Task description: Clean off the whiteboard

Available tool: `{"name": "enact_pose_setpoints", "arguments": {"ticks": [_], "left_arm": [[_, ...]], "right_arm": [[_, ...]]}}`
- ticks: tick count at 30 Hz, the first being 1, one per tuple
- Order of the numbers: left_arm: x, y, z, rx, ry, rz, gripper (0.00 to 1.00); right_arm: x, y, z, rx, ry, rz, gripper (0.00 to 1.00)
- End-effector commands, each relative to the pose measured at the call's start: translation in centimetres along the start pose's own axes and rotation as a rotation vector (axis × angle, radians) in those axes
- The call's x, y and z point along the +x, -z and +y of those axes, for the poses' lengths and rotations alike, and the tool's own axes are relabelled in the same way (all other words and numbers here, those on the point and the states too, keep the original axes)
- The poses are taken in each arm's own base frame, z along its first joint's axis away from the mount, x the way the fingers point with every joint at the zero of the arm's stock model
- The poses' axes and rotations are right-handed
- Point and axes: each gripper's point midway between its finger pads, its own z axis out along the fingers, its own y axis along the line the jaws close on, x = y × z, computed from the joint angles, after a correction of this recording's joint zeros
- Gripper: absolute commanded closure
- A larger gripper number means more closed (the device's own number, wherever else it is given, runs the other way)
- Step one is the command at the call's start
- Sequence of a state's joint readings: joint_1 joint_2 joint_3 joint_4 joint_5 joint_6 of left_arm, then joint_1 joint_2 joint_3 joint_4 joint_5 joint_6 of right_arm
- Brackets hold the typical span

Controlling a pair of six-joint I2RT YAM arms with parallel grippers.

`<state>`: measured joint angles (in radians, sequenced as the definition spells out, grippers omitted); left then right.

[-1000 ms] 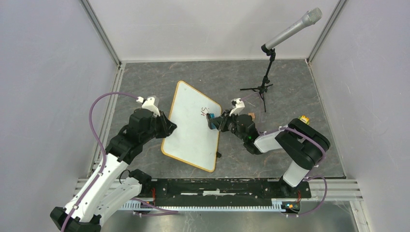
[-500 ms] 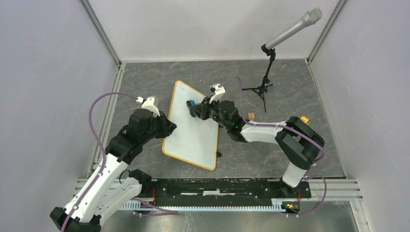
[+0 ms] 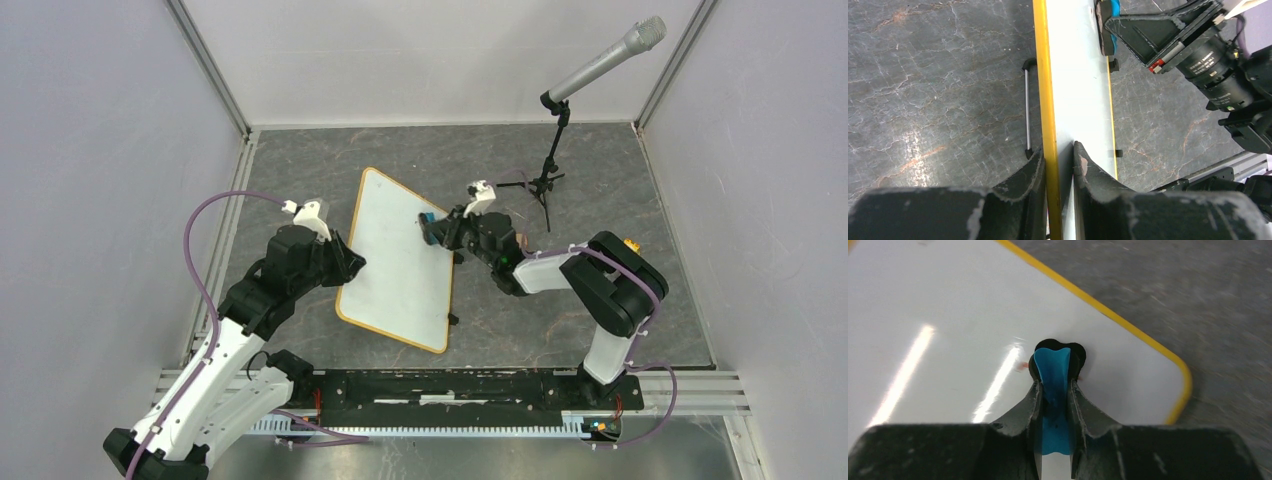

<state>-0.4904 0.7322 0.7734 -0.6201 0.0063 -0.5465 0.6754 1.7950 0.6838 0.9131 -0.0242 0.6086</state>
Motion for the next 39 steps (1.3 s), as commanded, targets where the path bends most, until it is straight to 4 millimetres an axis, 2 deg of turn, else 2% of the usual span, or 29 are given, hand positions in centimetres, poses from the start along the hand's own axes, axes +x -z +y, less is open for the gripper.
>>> {"name": "enact_pose_setpoints", "arguments": {"ticks": [1,3,5,7,11,14,17,20,26,29,31,33,35,39], "left_arm": [[3.4,0.2,-0.1,0.031,-0.045,0.148,0.98],[3.5,0.2,-0.2,0.031,-0.047,0.149,0.98],[3.5,0.2,-0.1,0.029,-0.046,0.149,0.98],[3.5,0.1,-0.1,0.027,-0.046,0.153,0.98],[3.6,0.0,0.0,0.021,-0.044,0.157,0.98],[3.5,0.1,0.0,0.022,-0.045,0.152,0.98],[3.5,0.2,0.0,0.024,-0.045,0.147,0.98],[3.4,0.3,-0.1,0.027,-0.045,0.142,0.98],[3.5,0.3,-0.2,0.033,-0.047,0.147,0.98],[3.5,0.3,-0.3,0.038,-0.046,0.149,0.98],[3.5,0.3,-0.3,0.039,-0.047,0.147,0.98],[3.5,0.3,-0.3,0.039,-0.047,0.147,0.98],[3.5,0.3,-0.3,0.039,-0.047,0.145,0.98],[3.3,0.3,-0.3,0.037,-0.046,0.138,0.98]], "right_arm": [[4.6,1.5,-4.7,0.130,0.005,0.136,0.99],[3.8,0.9,-4.0,0.119,0.024,0.135,1.00],[2.7,0.2,-2.2,0.065,0.018,0.121,1.00],[1.5,-0.5,0.6,0.002,0.012,0.103,1.00],[-1.1,-2.4,7.4,-0.144,0.016,0.063,1.00],[-2.3,-3.8,10.3,-0.216,0.001,0.045,1.00],[-2.7,-5.0,9.8,-0.210,-0.027,0.037,1.00],[-2.1,-5.3,6.8,-0.156,-0.056,0.044,1.00],[1.1,-2.3,-1.9,0.017,-0.118,0.086,1.00],[2.0,-1.1,-4.4,0.077,-0.121,0.105,1.00],[1.9,-0.9,-4.4,0.083,-0.100,0.109,1.00],[1.5,-1.2,-3.3,0.058,-0.086,0.109,1.00],[0.9,-1.9,-1.5,0.025,-0.068,0.109,1.00],[-0.8,-3.3,4.3,-0.071,-0.025,0.089,1.00]]}}
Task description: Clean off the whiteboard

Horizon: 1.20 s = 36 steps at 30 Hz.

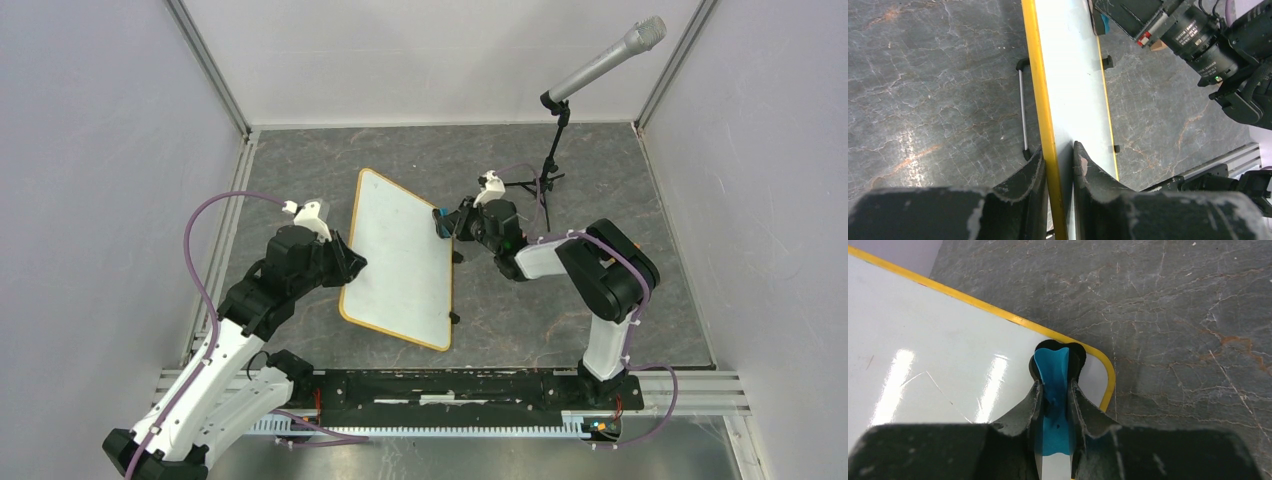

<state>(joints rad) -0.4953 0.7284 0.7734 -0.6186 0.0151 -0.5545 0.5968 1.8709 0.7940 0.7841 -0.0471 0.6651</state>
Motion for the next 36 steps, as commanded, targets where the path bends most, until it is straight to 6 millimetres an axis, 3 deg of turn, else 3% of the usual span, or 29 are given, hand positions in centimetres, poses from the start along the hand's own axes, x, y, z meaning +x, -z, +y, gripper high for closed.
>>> {"name": "enact_pose_setpoints", "arguments": {"ticks": [1,6,8,11,15,22,28,31,36], "left_arm": [[3.3,0.2,0.1,0.020,-0.050,0.138,0.98],[3.3,0.2,0.1,0.022,-0.050,0.141,0.98],[3.3,0.2,0.0,0.025,-0.050,0.136,0.98],[3.3,0.3,0.0,0.026,-0.051,0.135,0.98],[3.2,0.4,0.0,0.031,-0.051,0.131,0.98],[3.2,0.4,-0.1,0.037,-0.050,0.130,0.98],[3.1,0.5,-0.2,0.042,-0.049,0.122,0.98],[3.0,0.6,-0.2,0.045,-0.048,0.115,0.98],[2.8,0.8,-0.3,0.051,-0.049,0.102,0.98]], "right_arm": [[-0.2,-0.6,9.6,-0.188,0.069,0.038,1.00],[-1.4,-0.4,18.0,-0.349,0.095,0.017,0.99],[-1.5,0.3,19.9,-0.383,0.110,0.013,0.99],[-0.7,1.7,20.5,-0.403,0.106,0.019,0.99],[1.6,4.0,18.3,-0.382,0.107,0.049,0.99],[7.3,8.4,9.9,-0.211,0.141,0.136,0.99],[11.4,12.0,4.9,-0.127,0.161,0.218,0.99],[12.5,13.4,4.3,-0.105,0.195,0.245,0.99],[13.2,15.0,6.7,-0.146,0.265,0.261,0.99]]}}
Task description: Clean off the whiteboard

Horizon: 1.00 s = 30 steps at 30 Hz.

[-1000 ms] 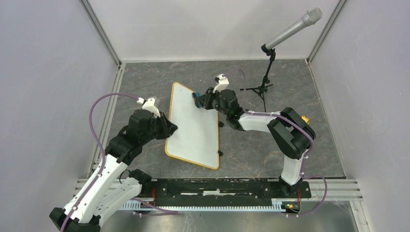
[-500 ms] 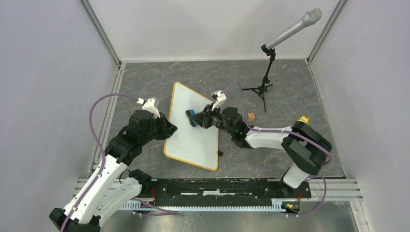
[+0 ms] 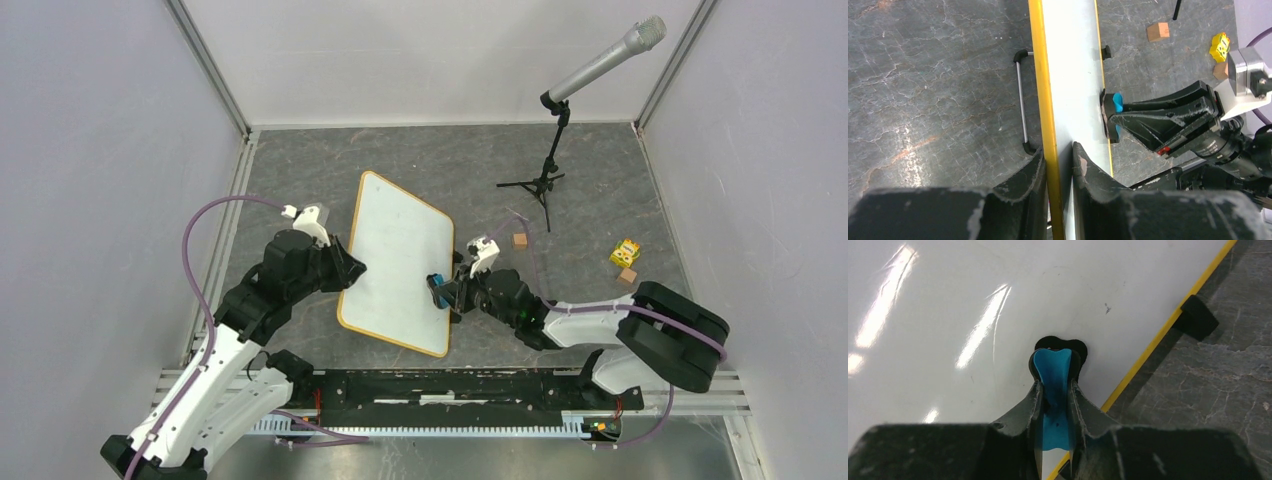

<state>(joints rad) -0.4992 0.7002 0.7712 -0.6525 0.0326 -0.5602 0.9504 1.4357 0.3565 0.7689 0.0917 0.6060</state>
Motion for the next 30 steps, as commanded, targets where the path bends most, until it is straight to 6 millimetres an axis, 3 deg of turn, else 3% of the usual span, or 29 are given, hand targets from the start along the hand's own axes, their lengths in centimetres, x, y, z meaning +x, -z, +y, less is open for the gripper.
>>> {"name": "enact_pose_setpoints", "arguments": {"ticks": [1,5,9,11,16,22,26,30], "left_arm": [[2.1,0.1,-0.3,0.039,-0.053,0.082,0.98],[2.0,0.3,-0.3,0.044,-0.052,0.067,0.98],[1.9,0.4,-0.3,0.046,-0.052,0.065,0.97],[2.0,0.5,-0.6,0.060,-0.056,0.071,0.91],[1.7,0.7,-0.9,0.075,-0.063,0.055,0.70],[1.6,0.9,-0.9,0.079,-0.064,0.045,0.47],[1.1,1.4,-0.8,0.078,-0.063,0.009,0.37],[0.7,1.9,-0.9,0.083,-0.065,-0.021,0.27]], "right_arm": [[4.1,1.7,1.3,-0.006,0.101,0.154,0.99],[3.4,2.1,4.3,-0.068,0.146,0.152,0.99],[0.6,3.5,4.3,-0.021,0.206,0.097,0.99],[-1.1,4.6,2.7,0.062,0.243,0.043,0.98],[-3.8,8.0,-4.1,0.377,0.333,-0.026,0.94],[-2.7,12.5,-13.2,0.703,0.282,0.106,0.92],[-0.5,14.5,-15.6,0.806,0.301,0.210,0.91],[0.6,13.5,-14.6,0.732,0.278,0.273,0.80]]}}
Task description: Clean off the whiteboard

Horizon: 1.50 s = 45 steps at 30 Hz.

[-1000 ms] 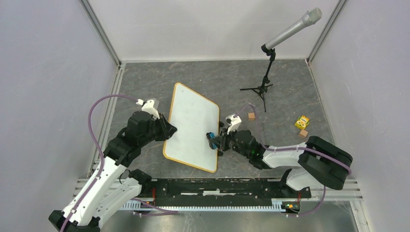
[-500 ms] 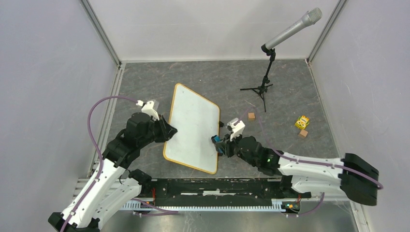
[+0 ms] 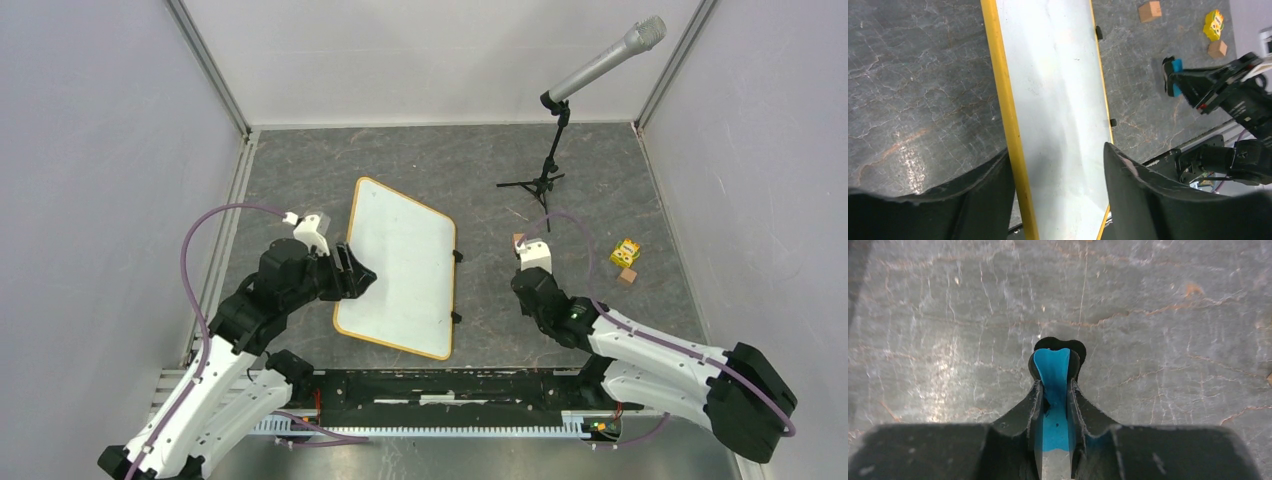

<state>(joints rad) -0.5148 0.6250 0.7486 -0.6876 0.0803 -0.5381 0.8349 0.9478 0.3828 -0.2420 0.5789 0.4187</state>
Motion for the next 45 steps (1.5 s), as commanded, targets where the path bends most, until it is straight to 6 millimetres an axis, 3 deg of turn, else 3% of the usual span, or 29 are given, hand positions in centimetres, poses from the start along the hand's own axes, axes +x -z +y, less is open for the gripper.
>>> {"name": "enact_pose_setpoints", "arguments": {"ticks": [1,7,13,18,22,28,34,38,41,45], "left_arm": [[-0.7,0.7,-0.3,0.022,-0.036,-0.044,0.25],[-1.0,1.2,-0.4,0.030,-0.039,-0.069,0.21],[-2.1,2.6,-0.2,0.020,-0.039,-0.155,0.12],[-3.2,3.7,-0.1,0.000,-0.041,-0.202,0.09],[-4.5,4.7,-0.3,-0.009,-0.045,-0.248,0.00],[-6.9,7.1,-0.5,-0.027,-0.042,-0.354,0.00],[-8.8,9.3,-1.4,-0.007,-0.030,-0.438,0.00],[-8.4,9.4,-1.9,0.034,-0.030,-0.438,0.00],[-8.2,9.6,-2.3,0.060,-0.041,-0.434,0.00],[-9.0,10.3,-4.3,0.142,-0.075,-0.434,0.00]], "right_arm": [[1.5,0.0,0.6,-0.032,0.025,0.078,0.80],[0.6,0.1,1.4,-0.061,0.029,0.079,0.74],[0.1,0.3,1.4,-0.074,0.018,0.049,0.59],[-1.6,1.1,1.1,-0.067,0.030,0.020,0.42],[-2.7,2.0,0.8,-0.082,0.012,-0.020,0.24],[-3.6,2.6,1.1,-0.125,-0.020,-0.085,0.06],[-5.5,3.9,2.4,-0.224,-0.020,-0.148,0.03],[-7.0,6.0,4.4,-0.415,-0.052,-0.304,0.02],[-7.2,6.4,3.8,-0.418,-0.121,-0.384,0.02],[-7.5,6.5,3.3,-0.390,-0.119,-0.377,0.02]]}}
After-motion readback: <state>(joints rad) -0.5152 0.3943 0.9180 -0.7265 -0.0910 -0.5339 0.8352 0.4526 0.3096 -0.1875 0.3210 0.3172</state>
